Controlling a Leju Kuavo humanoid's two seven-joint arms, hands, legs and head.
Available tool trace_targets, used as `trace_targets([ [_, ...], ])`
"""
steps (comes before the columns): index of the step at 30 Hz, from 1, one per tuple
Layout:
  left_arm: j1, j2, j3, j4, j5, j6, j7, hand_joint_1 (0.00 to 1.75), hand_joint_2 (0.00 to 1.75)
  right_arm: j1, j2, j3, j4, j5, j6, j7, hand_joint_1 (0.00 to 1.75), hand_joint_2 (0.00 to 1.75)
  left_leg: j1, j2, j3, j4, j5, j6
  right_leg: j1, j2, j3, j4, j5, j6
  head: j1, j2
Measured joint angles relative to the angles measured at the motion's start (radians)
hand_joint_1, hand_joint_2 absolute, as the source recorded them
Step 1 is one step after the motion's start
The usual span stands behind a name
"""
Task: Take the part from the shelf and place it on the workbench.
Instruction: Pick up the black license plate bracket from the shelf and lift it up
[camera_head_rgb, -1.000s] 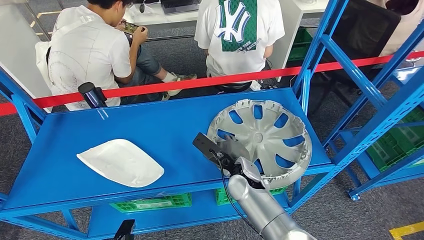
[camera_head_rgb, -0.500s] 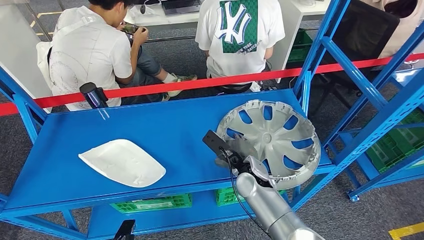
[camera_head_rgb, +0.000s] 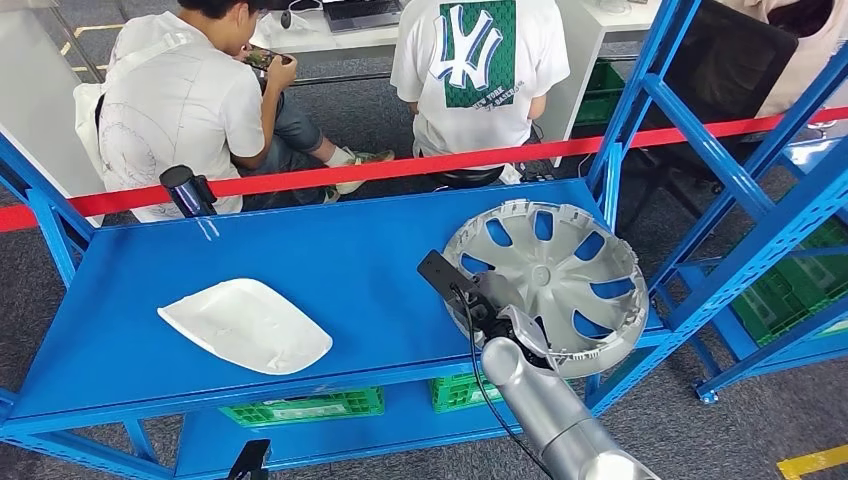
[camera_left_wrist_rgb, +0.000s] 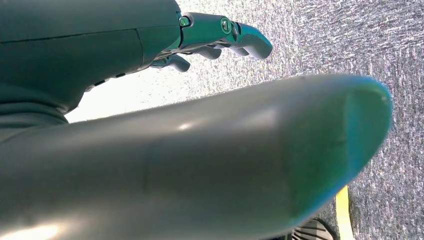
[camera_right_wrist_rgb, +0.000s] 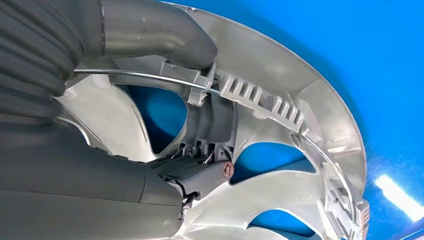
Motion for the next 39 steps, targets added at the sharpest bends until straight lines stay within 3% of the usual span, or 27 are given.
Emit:
trace_targets([
  [15, 0.001, 0.0, 0.0, 0.0, -0.002, 0.0, -0.002, 0.0, 0.0, 0.001, -0.003, -0.032, -0.002, -0.029, -0.003, -0.03, 1.75, 1.75, 0.0, 0.0, 0.001, 0.0, 0.0, 0.0, 0.0, 0.0, 0.001, 0.0, 0.0, 0.001, 0.0, 0.0],
  [24, 0.009, 0.0, 0.001, 0.0, -0.003, 0.013, -0.013, 0.0, 0.0, 0.005, -0.017, -0.082, -0.041, -0.094, -0.028, -0.152, 1.75, 1.75, 0.0, 0.001, 0.0, 0.0, 0.0, 0.001, 0.0, 0.0, 0.002, -0.001, 0.001, 0.002, 0.0, 0.0],
  [28, 0.02, 0.0, 0.001, 0.0, -0.001, 0.015, -0.024, 0.0, 0.0, 0.035, -0.03, -0.102, -0.146, -0.138, -0.039, -0.22, 1.75, 1.75, 0.0, 0.002, -0.005, 0.0, 0.0, 0.001, 0.0, 0.001, -0.003, -0.001, 0.002, 0.003, 0.0, 0.0],
  [35, 0.027, 0.0, 0.002, 0.0, -0.001, 0.015, -0.029, 0.0, 0.0, 0.08, -0.042, -0.108, -0.299, -0.169, -0.034, -0.235, 1.75, 1.75, 0.0, 0.002, -0.011, 0.0, 0.0, 0.001, 0.0, 0.002, -0.01, -0.001, 0.002, 0.003, 0.0, 0.0],
  [39, 0.029, 0.0, 0.002, 0.001, -0.001, 0.013, -0.033, 0.0, 0.0, 0.123, -0.056, -0.106, -0.411, -0.22, -0.05, -0.291, 1.75, 1.75, 0.0, 0.002, -0.014, 0.0, 0.0, 0.001, 0.0, 0.002, -0.014, -0.001, 0.002, 0.003, 0.0, 0.0],
])
